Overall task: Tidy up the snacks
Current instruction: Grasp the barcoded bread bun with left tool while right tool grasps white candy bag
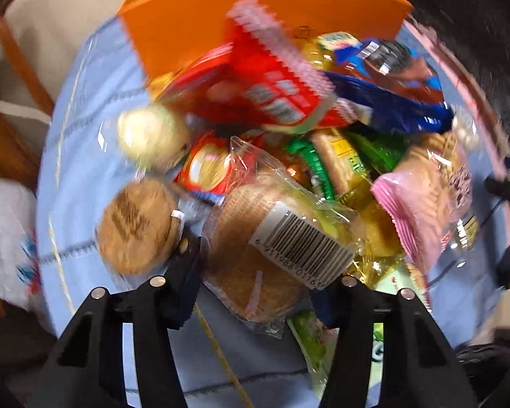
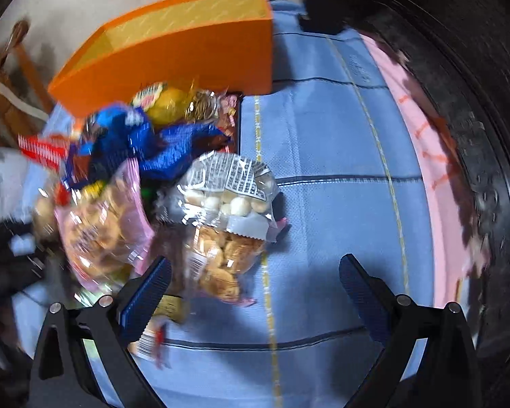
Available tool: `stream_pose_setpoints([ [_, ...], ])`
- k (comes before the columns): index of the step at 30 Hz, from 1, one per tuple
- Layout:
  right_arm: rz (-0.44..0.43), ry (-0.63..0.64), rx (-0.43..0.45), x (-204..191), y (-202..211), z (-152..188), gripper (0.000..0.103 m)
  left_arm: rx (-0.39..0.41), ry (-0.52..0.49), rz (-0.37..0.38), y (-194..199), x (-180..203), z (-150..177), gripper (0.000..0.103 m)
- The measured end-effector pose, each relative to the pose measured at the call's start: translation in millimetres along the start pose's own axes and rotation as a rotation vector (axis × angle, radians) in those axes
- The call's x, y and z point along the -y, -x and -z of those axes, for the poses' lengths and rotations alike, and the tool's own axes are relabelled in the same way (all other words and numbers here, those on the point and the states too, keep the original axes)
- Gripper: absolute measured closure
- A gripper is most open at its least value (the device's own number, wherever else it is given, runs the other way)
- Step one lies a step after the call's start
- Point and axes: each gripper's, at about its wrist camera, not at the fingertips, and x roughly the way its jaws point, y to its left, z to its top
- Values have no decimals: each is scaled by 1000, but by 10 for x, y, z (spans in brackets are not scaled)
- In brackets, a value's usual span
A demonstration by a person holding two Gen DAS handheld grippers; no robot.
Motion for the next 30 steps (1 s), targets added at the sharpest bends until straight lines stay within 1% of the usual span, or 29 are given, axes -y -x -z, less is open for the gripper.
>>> stream_pose_setpoints([
  [1,-12,-9,5,21,1,-11,4,-1,32,30,27,-76,15,50],
  [3,-65,-67,60,90,86,-68,4,4,83,69,92,-204,51,50],
  [4,-77,-84,89,117,131,-111,4,3,106,88,119,-266,68,50],
  [5,-66,-74,100,112,143,-144,4,2,116,97,116,-336,77,50],
  [7,0,11,81,43,72,-217,4,-5,130,101,93,-409,100,50],
  [8,42,93,56,-17,-22,-249,4,-16,140,92,47,-456,112,50],
  [9,63,156,35,-58,-110,-269,4,-21,149,96,15,-477,109,50],
  [11,67,225,1,-107,-274,-313,5,-30,167,111,-30,-484,123,50],
  [14,66,261,11,-192,-425,-417,5,-26,159,115,-18,-494,99,50],
  [15,70,272,9,-227,-473,-459,12,-26,162,117,-27,-503,87,50],
  [16,53,278,5,-257,-515,-496,20,-26,165,122,-14,-496,89,50],
  [17,18,277,-13,-286,-568,-539,46,-28,174,128,-30,-523,68,50],
  [18,31,286,-22,-315,-600,-571,55,-30,181,130,-40,-545,56,50],
  [19,43,298,-26,-325,-609,-581,62,-31,183,133,-37,-557,68,50],
  [20,34,296,-29,-313,-596,-602,63,-32,185,136,-44,-597,47,50],
  [23,-36,218,-24,-136,-489,-624,64,-27,202,151,-4,-604,-10,50],
  [24,-52,187,-14,-55,-430,-617,65,-21,211,163,35,-620,-15,51],
  [25,-64,163,-3,-10,-380,-606,65,-16,213,169,82,-646,48,51],
  [27,-111,100,19,130,-239,-596,65,8,204,184,207,-662,41,51],
  [30,-143,68,62,177,-36,-613,65,42,189,199,386,-649,7,51],
])
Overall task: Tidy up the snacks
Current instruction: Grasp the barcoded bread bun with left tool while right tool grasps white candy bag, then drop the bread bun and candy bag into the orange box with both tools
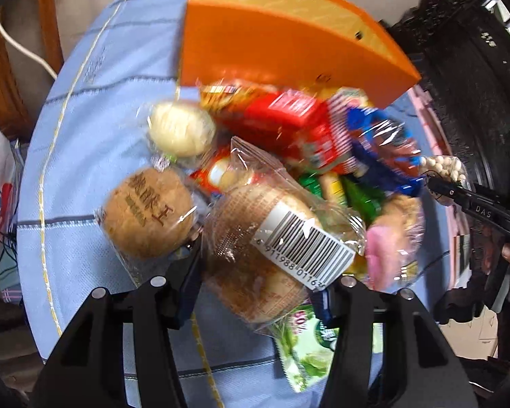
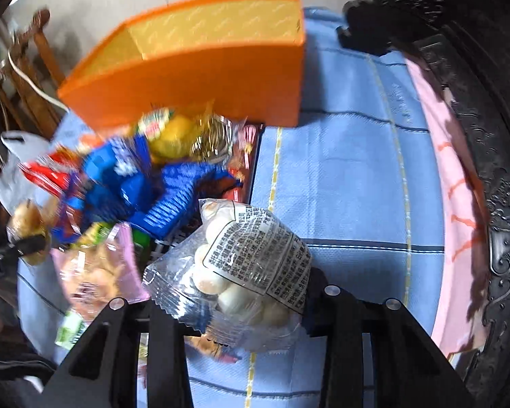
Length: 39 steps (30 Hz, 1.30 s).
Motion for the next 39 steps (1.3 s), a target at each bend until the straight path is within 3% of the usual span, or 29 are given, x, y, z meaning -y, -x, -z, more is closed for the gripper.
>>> stream_pose_setpoints([
  [6,-79,-11,138,-131,395,-291,64,119,-47,39,453,244,-309,51],
  [12,-135,-22,285,-272,496,-1209,64,257,-108,68,747,507,-1281,50],
  [16,-123,-62,255,-340,81,-1789,64,259,-92,62,502,564,-1997,50],
  [20,-118,-128,151,-382,-466,-1992,64,167,-45,-2,-85,525,-2424,50],
  [23,-71,-151,75,-398,-765,-2007,57,118,-53,-58,-448,562,-2471,49],
  [24,-64,-165,50,-394,-819,-1998,41,89,-43,-58,-572,576,-2487,45],
  [25,-54,-189,36,-377,-841,-1987,29,73,-35,-56,-623,546,-2485,39],
  [27,-25,-219,84,-314,-747,-1931,27,54,11,-67,-714,510,-2488,18],
  [29,-51,-237,147,-224,-578,-1848,18,76,52,-51,-700,427,-2485,8],
  [30,-65,-244,173,-198,-485,-1791,12,84,67,-46,-670,389,-2468,8],
  [35,-80,-204,271,-166,0,-1316,5,105,90,-14,-304,218,-2164,8],
  [38,-70,-184,270,-149,149,-931,4,157,63,-19,-14,35,-1797,6],
  [39,-57,-180,255,-165,150,-798,4,170,55,-63,66,-35,-1635,5],
])
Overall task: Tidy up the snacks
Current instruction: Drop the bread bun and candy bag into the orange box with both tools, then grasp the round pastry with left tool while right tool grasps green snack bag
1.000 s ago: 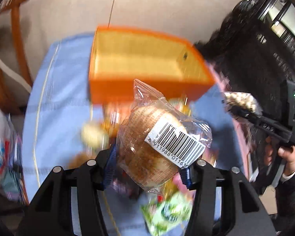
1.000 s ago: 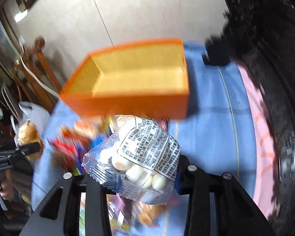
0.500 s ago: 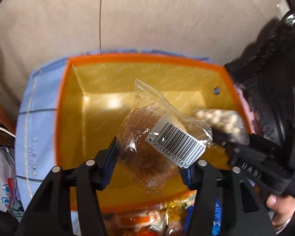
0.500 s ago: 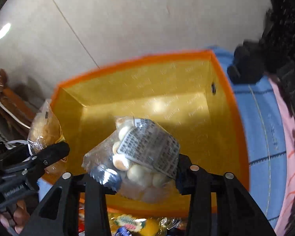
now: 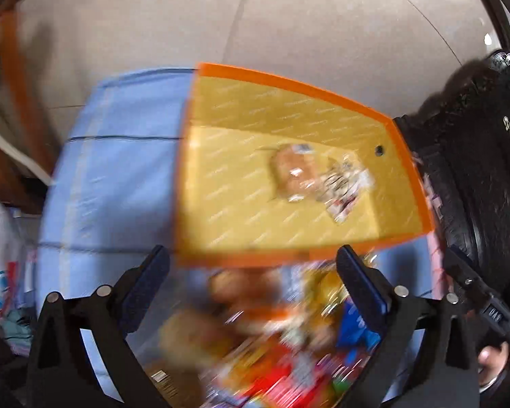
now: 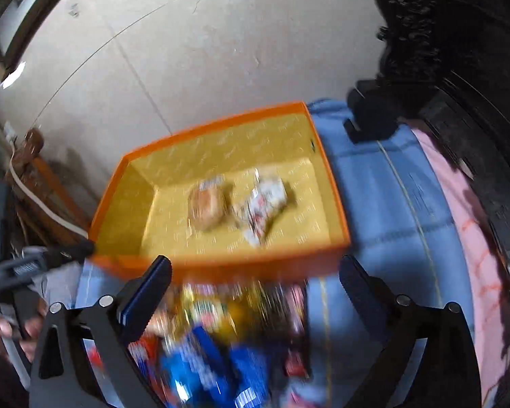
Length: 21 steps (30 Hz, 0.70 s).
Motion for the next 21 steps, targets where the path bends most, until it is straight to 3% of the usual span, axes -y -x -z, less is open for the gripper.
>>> stream_pose_setpoints([
  [3,29,-14,0,107,184,303,4,4,-23,-77,166,-180,321,5],
  [7,51,-48,-46,190,261,530,4,-10,-21,-74,310,-355,740,5],
  [9,47,-64,-61,193,322,604,4,-58,-9,-75,259,-395,966,5],
  [11,38,-73,-55,169,378,647,4,-94,47,-93,191,-492,1111,5],
  [14,24,-71,-63,91,447,712,4,-109,114,-54,88,-546,1231,5],
  [17,19,-72,-74,57,498,778,4,-189,15,-30,-53,-498,1341,5],
  [21,26,-99,-95,85,553,899,4,-213,-163,-60,-176,-401,1437,5],
])
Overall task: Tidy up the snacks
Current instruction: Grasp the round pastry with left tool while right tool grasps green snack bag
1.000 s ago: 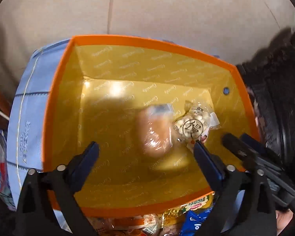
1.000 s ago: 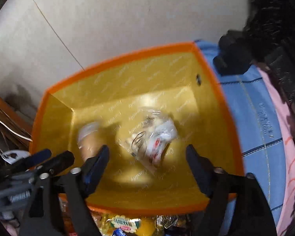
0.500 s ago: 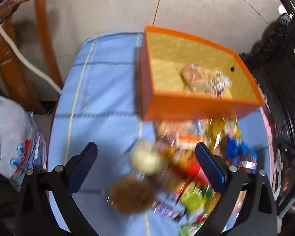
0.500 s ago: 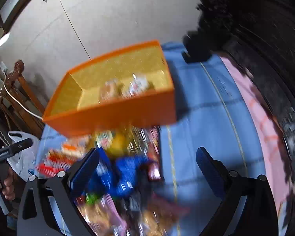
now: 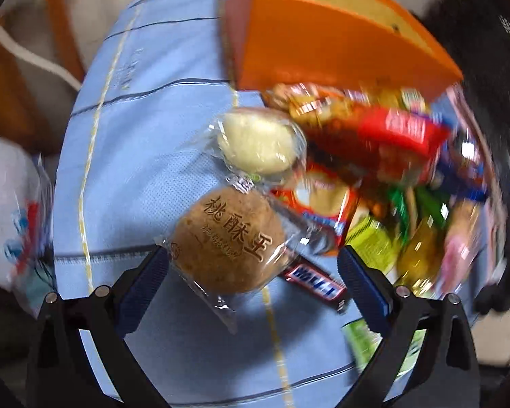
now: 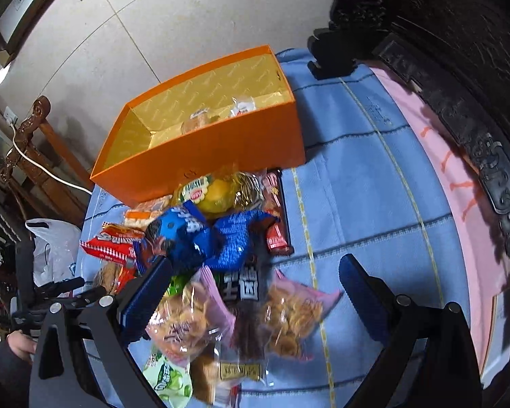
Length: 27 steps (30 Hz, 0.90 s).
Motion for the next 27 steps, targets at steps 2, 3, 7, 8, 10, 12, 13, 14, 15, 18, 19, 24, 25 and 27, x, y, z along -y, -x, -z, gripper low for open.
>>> stream_pose_setpoints([
  [2,8,-25,-18,46,1,64,4,-16,-56,12,-81,6,6,5],
  [3,13,-39,-24,69,5,95,4,-28,-90,-7,-150,6,-2,5],
  [7,42,-79,-38,133,52,225,4,-40,-162,-60,-357,-23,-60,6],
  [8,54,-84,-42,137,71,270,4,-39,-160,-40,-398,-69,-83,5],
  [10,68,-85,-47,125,102,344,4,-36,-142,13,-444,-141,-111,7],
  [12,72,-54,-63,56,125,448,4,-30,-110,39,-458,-201,-142,16],
  [13,64,-20,-75,-10,123,503,4,-24,-107,39,-443,-213,-147,19],
  [14,44,37,-93,-117,115,584,4,-18,-112,39,-406,-210,-145,24],
  [15,19,90,-114,-221,100,657,4,-22,-118,31,-385,-202,-133,25],
  [18,-68,245,-198,-550,-16,931,4,-8,-137,21,-252,-156,-23,26],
  [19,-81,285,-228,-665,-85,1027,4,-2,-136,23,-191,-146,22,26],
  [24,-89,372,-311,-1016,-375,1235,4,47,-122,61,142,-158,180,26],
  [25,-83,387,-322,-1060,-437,1249,4,48,-115,68,191,-153,191,26],
  [27,-84,384,-354,-1145,-598,1264,4,56,-82,81,252,-205,230,26],
])
